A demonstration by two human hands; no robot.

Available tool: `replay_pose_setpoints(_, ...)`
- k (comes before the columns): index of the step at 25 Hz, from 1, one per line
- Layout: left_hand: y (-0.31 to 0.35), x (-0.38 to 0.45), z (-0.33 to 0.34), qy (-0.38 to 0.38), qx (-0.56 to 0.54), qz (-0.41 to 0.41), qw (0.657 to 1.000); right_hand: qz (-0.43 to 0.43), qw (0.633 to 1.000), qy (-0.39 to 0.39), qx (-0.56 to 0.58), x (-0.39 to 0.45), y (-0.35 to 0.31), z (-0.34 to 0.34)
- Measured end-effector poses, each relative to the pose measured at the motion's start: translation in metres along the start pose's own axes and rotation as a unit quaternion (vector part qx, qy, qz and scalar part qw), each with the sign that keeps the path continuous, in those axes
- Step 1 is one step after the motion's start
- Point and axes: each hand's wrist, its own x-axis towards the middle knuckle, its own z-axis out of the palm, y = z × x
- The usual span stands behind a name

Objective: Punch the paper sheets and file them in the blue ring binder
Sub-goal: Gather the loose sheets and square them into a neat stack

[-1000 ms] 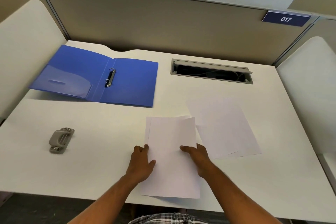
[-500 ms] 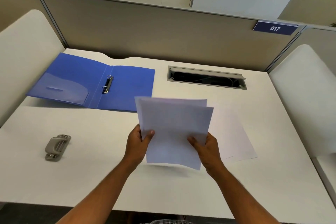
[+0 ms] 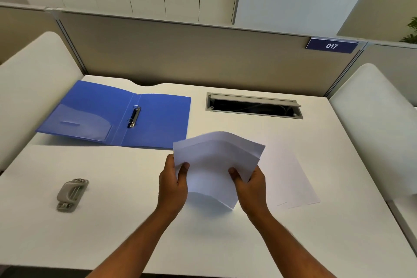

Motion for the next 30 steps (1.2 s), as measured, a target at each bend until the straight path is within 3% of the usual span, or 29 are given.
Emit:
replay_pose_setpoints(6, 0.009, -0.008, -0.004, 0.019, -0.003, 0.043, 0.999, -0.038, 0.999, 0.023, -0.002, -0.009, -0.008, 0.001)
replay_pose_setpoints(10, -0.009, -0.011, -0.006, -0.001, 0.015, -0.002, 1.0, 0.001, 0.999, -0.023, -0.032, -0.012, 0.011, 0.001)
replay_pose_setpoints(15, -0.019, -0.017, -0.005, -0.002, 0.043, 0.007, 0.999, -0.001, 0.998, 0.003, -0.056, -0.008, 0.023, 0.001)
replay_pose_setpoints(24, -0.039, -0.031, -0.005, -0.052, 0.058, -0.073, 0.994, 0.066, 0.992, -0.037, -0.103, -0.014, 0.053, -0.003)
replay_pose_setpoints(30, -0.046, -0.009, -0.003, 0.001, 0.132, -0.106, 0.986, 0.075, 0.987, -0.076, -0.123, -0.001, 0.067, -0.01)
